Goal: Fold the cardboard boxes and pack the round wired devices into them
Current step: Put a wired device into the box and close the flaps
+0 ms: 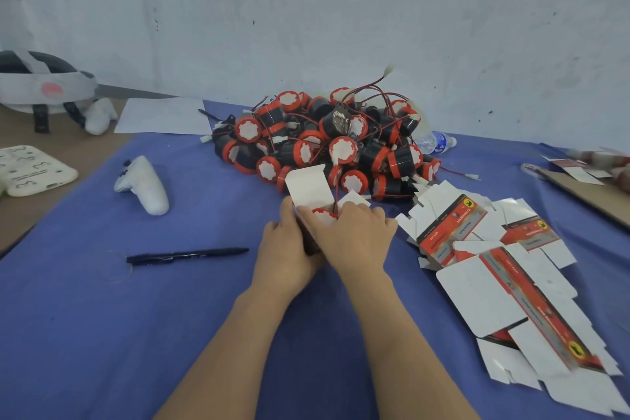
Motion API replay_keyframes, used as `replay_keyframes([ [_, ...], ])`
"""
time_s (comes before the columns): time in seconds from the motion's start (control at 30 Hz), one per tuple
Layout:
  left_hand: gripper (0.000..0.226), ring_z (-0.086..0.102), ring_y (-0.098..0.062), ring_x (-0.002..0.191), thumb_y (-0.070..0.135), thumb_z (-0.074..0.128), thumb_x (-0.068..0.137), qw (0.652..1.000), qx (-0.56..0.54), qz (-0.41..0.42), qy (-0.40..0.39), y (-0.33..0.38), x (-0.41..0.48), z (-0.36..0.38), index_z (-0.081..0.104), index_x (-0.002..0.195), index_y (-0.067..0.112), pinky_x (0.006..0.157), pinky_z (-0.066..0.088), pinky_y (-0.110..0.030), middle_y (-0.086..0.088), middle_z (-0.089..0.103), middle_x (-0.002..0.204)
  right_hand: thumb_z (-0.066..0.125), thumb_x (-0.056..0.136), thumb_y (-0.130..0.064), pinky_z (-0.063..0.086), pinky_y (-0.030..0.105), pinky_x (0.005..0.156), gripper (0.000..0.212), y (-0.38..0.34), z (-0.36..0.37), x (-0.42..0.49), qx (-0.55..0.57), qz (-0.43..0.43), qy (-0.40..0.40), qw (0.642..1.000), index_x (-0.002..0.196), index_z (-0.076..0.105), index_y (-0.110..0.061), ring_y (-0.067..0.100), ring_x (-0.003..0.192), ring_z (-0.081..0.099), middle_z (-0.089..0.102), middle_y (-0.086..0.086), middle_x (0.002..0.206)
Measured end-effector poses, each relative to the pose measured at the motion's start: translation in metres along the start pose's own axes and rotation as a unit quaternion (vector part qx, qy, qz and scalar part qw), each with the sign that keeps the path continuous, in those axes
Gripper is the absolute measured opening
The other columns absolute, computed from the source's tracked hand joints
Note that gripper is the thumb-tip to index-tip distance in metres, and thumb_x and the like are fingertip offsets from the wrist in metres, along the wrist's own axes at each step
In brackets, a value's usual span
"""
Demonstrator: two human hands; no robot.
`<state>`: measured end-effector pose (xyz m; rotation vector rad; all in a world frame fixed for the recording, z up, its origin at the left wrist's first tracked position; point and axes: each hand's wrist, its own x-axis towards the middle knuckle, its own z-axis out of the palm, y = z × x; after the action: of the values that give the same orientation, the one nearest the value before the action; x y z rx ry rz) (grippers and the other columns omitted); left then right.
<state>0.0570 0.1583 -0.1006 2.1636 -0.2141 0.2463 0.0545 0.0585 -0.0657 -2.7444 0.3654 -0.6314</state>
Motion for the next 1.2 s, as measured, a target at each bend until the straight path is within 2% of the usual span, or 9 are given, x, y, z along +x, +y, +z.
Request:
replay_keyframes([
  [0.1,0.083,0.054,-0.020,0.095,0.033,0.076,0.074,1.000,-0.013,-0.011,-0.009,0.000,0.001,0.000,0.019,0.135,0.028,0.060,0.044,-0.028,-0.004,0.057,0.106,0.030,0.085,-0.075,0.022,0.038,0.084,0.072,-0.001,-0.002,-0.001,-0.005,-0.010,-0.018,1.000,0.096,0.068,-0.015,0.025,0.102,0.045,0.061,0.003,0.102],
  [0.23,0.084,0.055,-0.023,0.103,0.037,0.077,0.074,0.998,-0.034,-0.042,-0.012,0.000,0.003,-0.003,0.023,0.137,0.025,0.080,0.052,-0.040,-0.005,0.056,0.117,0.036,0.099,-0.042,0.022,0.033,0.082,0.036,0.003,-0.012,-0.005,0.026,-0.077,-0.009,0.997,0.111,0.066,-0.024,0.022,0.107,0.041,0.060,-0.002,0.112],
  [0.43,0.061,0.057,-0.013,0.098,0.022,0.075,0.080,0.991,-0.120,-0.040,-0.042,0.004,0.003,-0.007,0.037,0.127,0.024,0.073,0.047,-0.024,0.008,0.058,0.116,0.037,0.097,-0.030,0.024,0.034,0.084,0.034,0.001,-0.019,-0.003,-0.008,-0.118,-0.061,0.991,0.087,0.066,-0.017,0.019,0.094,0.043,0.050,-0.002,0.088],
  [0.6,0.037,0.059,-0.012,0.110,0.024,0.055,0.095,0.973,-0.217,-0.060,-0.047,0.012,0.002,-0.009,0.048,0.131,0.023,0.094,0.050,-0.032,0.006,0.063,0.122,0.042,0.096,-0.027,0.029,0.033,0.074,0.035,0.008,-0.022,0.000,0.086,-0.097,-0.103,0.986,0.070,0.062,-0.013,0.022,0.078,0.050,0.054,-0.003,0.068],
  [0.67,0.033,0.060,-0.013,0.108,0.024,0.056,0.095,0.978,-0.197,-0.059,-0.029,0.012,0.001,-0.008,0.050,0.127,0.021,0.091,0.050,-0.029,0.005,0.063,0.119,0.047,0.095,-0.026,0.039,0.030,0.068,0.029,0.015,-0.024,0.002,0.191,-0.064,-0.064,0.977,0.080,0.067,-0.012,0.020,0.077,0.056,0.063,-0.002,0.075],
  [0.77,0.036,0.058,-0.011,0.107,0.025,0.060,0.093,0.984,-0.164,-0.046,-0.050,0.013,-0.001,-0.008,0.049,0.127,0.022,0.086,0.047,-0.024,0.006,0.062,0.117,0.052,0.095,-0.025,0.034,0.023,0.062,0.015,0.032,-0.029,0.013,0.288,0.057,0.078,0.953,0.096,0.066,-0.019,0.014,0.080,0.056,0.060,-0.010,0.082],
  [0.93,0.030,0.061,-0.004,0.103,0.026,0.060,0.093,0.963,-0.178,-0.053,-0.193,0.017,-0.003,-0.014,0.053,0.122,0.030,0.080,0.048,-0.017,0.012,0.065,0.113,0.054,0.092,-0.047,0.047,0.035,0.070,0.040,0.059,-0.024,0.028,0.263,0.192,0.057,0.944,0.093,0.067,-0.009,0.021,0.078,0.058,0.064,0.003,0.083],
  [1.07,0.035,0.060,-0.011,0.109,0.027,0.060,0.093,0.965,-0.176,-0.058,-0.185,0.018,-0.003,-0.015,0.051,0.127,0.026,0.094,0.050,-0.029,0.007,0.064,0.119,0.055,0.095,-0.030,0.037,0.021,0.056,0.018,0.059,-0.031,0.029,0.303,0.163,0.129,0.930,0.098,0.067,-0.016,0.007,0.061,0.048,0.051,-0.012,0.068],
  [1.2,0.036,0.058,-0.013,0.112,0.024,0.058,0.095,0.976,-0.160,-0.055,-0.136,0.017,0.000,-0.012,0.049,0.129,0.022,0.093,0.049,-0.028,0.005,0.061,0.122,0.057,0.091,-0.015,0.036,0.018,0.050,0.006,0.046,-0.045,0.022,0.402,0.087,0.098,0.906,0.086,0.057,-0.020,0.003,0.046,0.041,0.047,-0.006,0.053],
])
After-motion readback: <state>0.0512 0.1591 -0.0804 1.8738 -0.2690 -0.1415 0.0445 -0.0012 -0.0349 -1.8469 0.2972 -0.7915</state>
